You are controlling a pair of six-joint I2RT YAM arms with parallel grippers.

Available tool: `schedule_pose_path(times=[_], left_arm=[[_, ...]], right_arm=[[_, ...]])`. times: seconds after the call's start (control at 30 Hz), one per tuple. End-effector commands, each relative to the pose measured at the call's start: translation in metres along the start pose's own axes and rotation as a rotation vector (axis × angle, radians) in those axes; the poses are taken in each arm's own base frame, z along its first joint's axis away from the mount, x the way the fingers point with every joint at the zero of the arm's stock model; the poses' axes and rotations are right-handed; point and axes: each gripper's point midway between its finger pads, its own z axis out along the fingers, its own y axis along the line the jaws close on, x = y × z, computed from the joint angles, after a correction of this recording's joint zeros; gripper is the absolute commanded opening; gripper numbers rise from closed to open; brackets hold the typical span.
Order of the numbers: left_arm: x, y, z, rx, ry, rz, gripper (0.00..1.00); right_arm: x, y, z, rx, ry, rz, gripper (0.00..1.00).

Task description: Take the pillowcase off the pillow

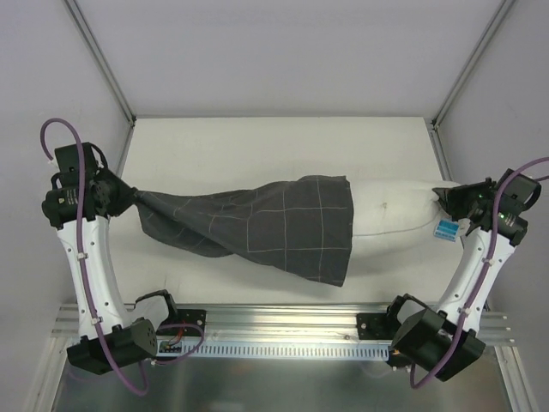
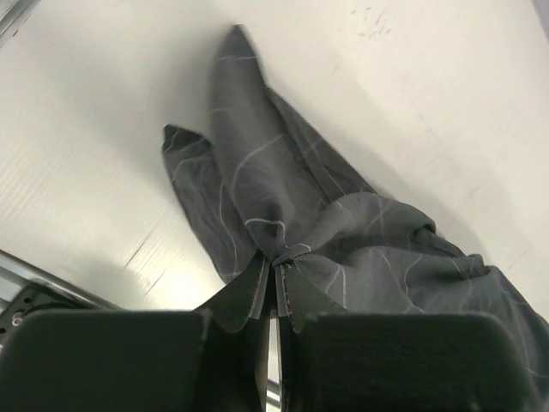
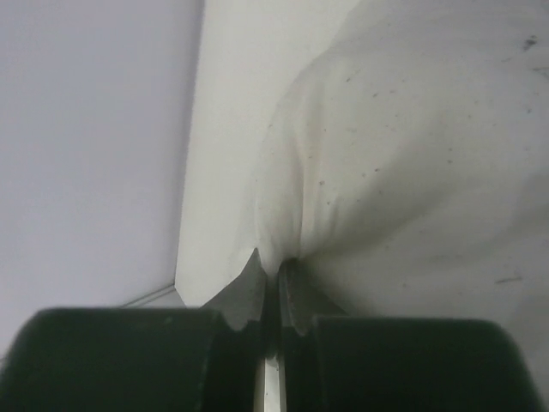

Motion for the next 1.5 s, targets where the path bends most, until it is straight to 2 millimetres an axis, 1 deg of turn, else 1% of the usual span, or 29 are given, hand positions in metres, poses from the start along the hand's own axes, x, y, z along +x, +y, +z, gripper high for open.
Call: schedule_pose_path(times=[0.0,0.17,0.33,0.4,0.43,0.47,0.5,0.53,0.57,0.6,0.63,0.67,0.7,0.73,0.77,0.9,0.97,1.03,1.07,1.1,1.13,1.17,1.2,1.23,1.27,1.3,1.33,1.4,1.47], left_arm=[[-0.026,-0.018,-0.027,0.084,-0.115,-0.006,0.0],[-0.041,-0.018,-0.033,0.075,-0.18,-0.002,0.0],[-0.071,-0.014,-0.011,-0.026,-0.212,-0.04,0.0],[-0.071,-0.02,0.006,-0.021,-0.153,-0.026,0.17],[-0.059,-0.033,0.011,0.055,-0.081,0.0,0.25],[-0.051,-0.038,0.014,0.089,-0.048,0.012,0.34],[-0.044,-0.042,0.016,0.119,-0.029,0.028,0.55],[-0.032,-0.044,0.023,0.136,-0.002,0.052,0.68],[-0.026,-0.046,0.022,0.152,0.005,0.069,0.77],[-0.022,-0.047,0.016,0.168,-0.008,0.086,0.84],[-0.015,-0.045,0.017,0.165,-0.002,0.096,0.94],[-0.012,-0.047,0.015,0.177,-0.003,0.11,0.95],[-0.009,-0.048,0.011,0.19,-0.012,0.117,0.95],[-0.004,-0.05,0.014,0.199,0.003,0.12,0.97],[0.002,-0.06,0.014,0.237,0.019,0.146,0.99],[0.033,-0.086,0.042,0.198,0.128,0.215,0.99],[0.044,-0.097,0.064,0.173,0.183,0.196,0.99],[0.057,-0.118,0.073,0.193,0.228,0.193,0.99],[0.065,-0.124,0.088,0.171,0.269,0.194,0.99],[0.066,-0.141,0.09,0.197,0.27,0.184,0.99],[0.068,-0.151,0.095,0.208,0.283,0.178,0.99],[0.076,-0.158,0.112,0.192,0.326,0.18,0.99],[0.07,-0.177,0.114,0.229,0.32,0.177,0.99],[0.076,-0.192,0.115,0.263,0.358,0.183,0.99],[0.086,-0.198,0.135,0.239,0.405,0.189,0.99],[0.081,-0.211,0.138,0.261,0.399,0.187,0.99],[0.087,-0.218,0.141,0.266,0.423,0.182,0.99],[0.098,-0.223,0.16,0.243,0.464,0.177,0.99],[0.119,-0.222,0.172,0.219,0.518,0.194,0.99]], right_arm=[[-0.012,0.028,-0.01,-0.107,-0.051,-0.053,0.01],[-0.015,0.041,-0.01,-0.142,-0.065,-0.091,0.01],[-0.025,0.044,0.027,-0.109,-0.035,-0.13,0.01],[-0.008,0.041,0.035,-0.089,0.108,-0.142,0.21],[-0.008,0.042,0.041,-0.073,0.144,-0.162,0.3],[0.003,0.036,0.04,-0.051,0.177,-0.226,0.49],[0.006,0.032,0.039,-0.039,0.177,-0.255,0.57],[0.013,0.027,0.03,-0.039,0.165,-0.291,0.62],[0.023,0.022,0.024,-0.033,0.167,-0.324,0.74],[0.024,0.01,0.02,0.002,0.13,-0.372,0.78],[0.029,0.009,0.002,-0.017,0.086,-0.409,0.81],[0.045,-0.009,0.002,0.009,0.105,-0.428,0.82],[0.045,-0.018,-0.002,0.034,0.064,-0.444,0.82],[0.048,-0.018,-0.015,0.003,0.021,-0.459,0.82],[0.054,-0.026,-0.014,0.001,0.018,-0.459,0.82],[0.047,-0.016,-0.033,-0.029,-0.066,-0.508,0.84],[0.041,0.002,-0.037,-0.046,-0.078,-0.545,0.88],[0.043,0.014,-0.034,-0.042,-0.044,-0.614,0.93],[0.038,0.016,-0.03,0.002,-0.048,-0.639,0.93],[0.031,0.031,-0.019,0.038,-0.028,-0.668,0.93],[0.039,0.034,-0.014,0.066,0.025,-0.737,0.94],[0.029,0.035,-0.006,0.138,0.0,-0.77,0.94],[0.023,0.051,0.012,0.179,0.021,-0.799,0.95],[0.03,0.052,0.019,0.214,0.069,-0.85,0.96],[0.029,0.056,0.027,0.247,0.077,-0.873,0.98],[0.032,0.061,0.037,0.258,0.104,-0.883,0.99],[0.039,0.068,0.057,0.279,0.159,-0.899,0.99],[0.046,0.069,0.078,0.305,0.206,-0.906,0.99],[0.057,0.059,0.11,0.346,0.275,-0.903,1.0]])
